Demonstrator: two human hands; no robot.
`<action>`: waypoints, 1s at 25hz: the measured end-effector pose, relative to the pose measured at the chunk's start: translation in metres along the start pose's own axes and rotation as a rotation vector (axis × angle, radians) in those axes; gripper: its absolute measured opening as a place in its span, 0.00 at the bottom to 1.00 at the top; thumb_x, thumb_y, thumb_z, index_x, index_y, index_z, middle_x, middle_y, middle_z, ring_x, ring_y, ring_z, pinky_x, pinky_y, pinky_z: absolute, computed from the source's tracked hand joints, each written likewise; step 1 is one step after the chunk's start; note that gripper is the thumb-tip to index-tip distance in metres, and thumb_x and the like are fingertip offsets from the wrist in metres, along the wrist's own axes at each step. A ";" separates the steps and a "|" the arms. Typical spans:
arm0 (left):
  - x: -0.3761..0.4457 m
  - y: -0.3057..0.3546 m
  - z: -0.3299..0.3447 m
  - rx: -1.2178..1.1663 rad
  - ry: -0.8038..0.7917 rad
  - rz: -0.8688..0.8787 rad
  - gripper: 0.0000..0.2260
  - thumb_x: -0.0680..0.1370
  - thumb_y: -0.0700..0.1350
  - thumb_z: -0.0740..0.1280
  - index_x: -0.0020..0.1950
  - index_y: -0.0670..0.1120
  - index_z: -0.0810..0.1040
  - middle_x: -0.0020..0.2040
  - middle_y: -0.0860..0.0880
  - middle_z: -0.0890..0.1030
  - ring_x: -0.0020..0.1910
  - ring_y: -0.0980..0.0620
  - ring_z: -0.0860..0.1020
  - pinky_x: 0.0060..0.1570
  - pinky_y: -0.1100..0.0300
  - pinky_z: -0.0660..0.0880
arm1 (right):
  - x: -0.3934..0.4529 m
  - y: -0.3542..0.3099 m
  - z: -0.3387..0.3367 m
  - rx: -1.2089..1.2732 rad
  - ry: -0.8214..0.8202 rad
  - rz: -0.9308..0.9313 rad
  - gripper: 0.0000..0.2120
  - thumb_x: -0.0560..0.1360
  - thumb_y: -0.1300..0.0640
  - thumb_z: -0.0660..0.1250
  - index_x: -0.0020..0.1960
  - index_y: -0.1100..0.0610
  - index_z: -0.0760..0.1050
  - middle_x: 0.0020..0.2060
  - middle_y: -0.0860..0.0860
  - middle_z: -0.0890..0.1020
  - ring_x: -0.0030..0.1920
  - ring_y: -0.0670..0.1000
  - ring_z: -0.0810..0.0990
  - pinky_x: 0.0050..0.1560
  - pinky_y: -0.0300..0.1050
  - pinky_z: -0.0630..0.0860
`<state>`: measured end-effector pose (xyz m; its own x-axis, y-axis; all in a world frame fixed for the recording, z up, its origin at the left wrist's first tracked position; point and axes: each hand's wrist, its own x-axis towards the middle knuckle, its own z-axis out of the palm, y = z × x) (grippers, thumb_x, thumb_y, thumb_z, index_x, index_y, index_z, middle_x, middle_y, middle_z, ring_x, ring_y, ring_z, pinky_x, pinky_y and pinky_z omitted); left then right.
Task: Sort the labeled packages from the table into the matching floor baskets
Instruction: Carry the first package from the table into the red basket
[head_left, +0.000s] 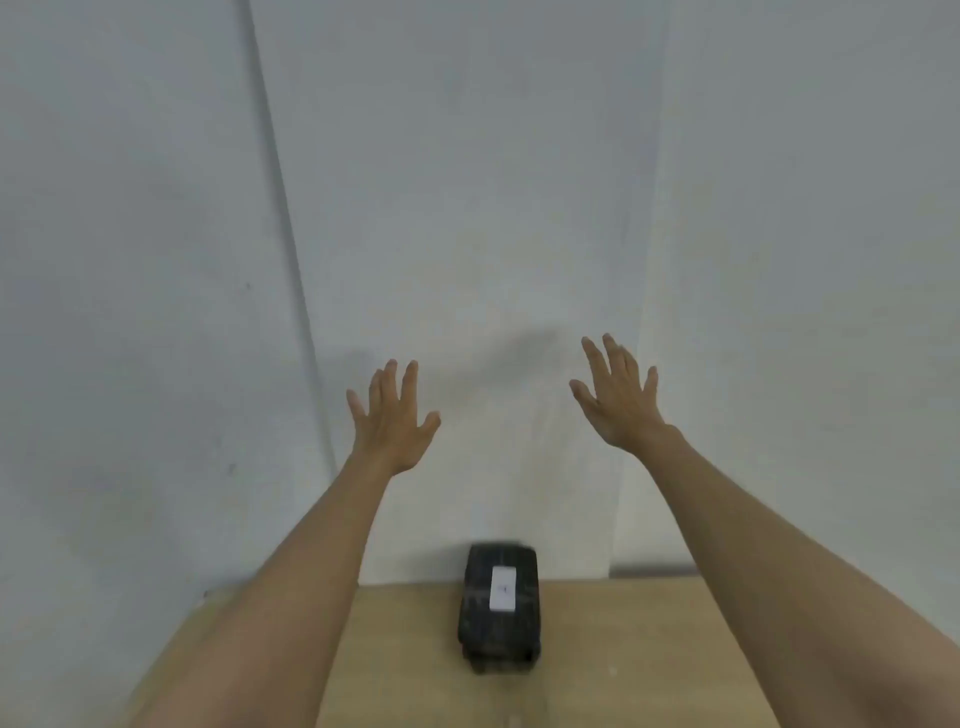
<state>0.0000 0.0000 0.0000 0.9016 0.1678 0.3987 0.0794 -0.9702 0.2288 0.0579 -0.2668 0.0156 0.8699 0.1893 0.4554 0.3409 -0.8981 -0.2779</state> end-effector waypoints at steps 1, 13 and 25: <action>-0.007 0.000 0.017 -0.003 -0.060 -0.037 0.31 0.80 0.55 0.54 0.78 0.46 0.43 0.79 0.43 0.43 0.78 0.44 0.44 0.74 0.39 0.41 | -0.011 0.004 0.016 0.015 -0.073 0.041 0.28 0.81 0.47 0.49 0.77 0.51 0.43 0.78 0.54 0.45 0.77 0.56 0.47 0.73 0.65 0.46; -0.134 0.015 0.233 -0.434 -0.341 -0.483 0.25 0.79 0.52 0.59 0.73 0.43 0.62 0.69 0.41 0.69 0.67 0.43 0.68 0.67 0.47 0.66 | -0.118 0.058 0.218 0.309 -0.590 0.190 0.29 0.81 0.50 0.52 0.77 0.56 0.46 0.77 0.57 0.53 0.77 0.58 0.53 0.75 0.56 0.56; -0.134 -0.010 0.270 -0.837 -0.243 -0.422 0.22 0.77 0.48 0.66 0.69 0.44 0.67 0.64 0.46 0.74 0.63 0.48 0.73 0.63 0.49 0.73 | -0.084 0.047 0.285 0.444 -0.492 0.281 0.23 0.79 0.50 0.58 0.69 0.61 0.61 0.63 0.60 0.68 0.58 0.59 0.73 0.56 0.51 0.72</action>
<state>-0.0071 -0.0596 -0.2962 0.9391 0.3419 -0.0341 0.1728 -0.3841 0.9070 0.1028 -0.2120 -0.2772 0.9702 0.2257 -0.0888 0.1023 -0.7129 -0.6938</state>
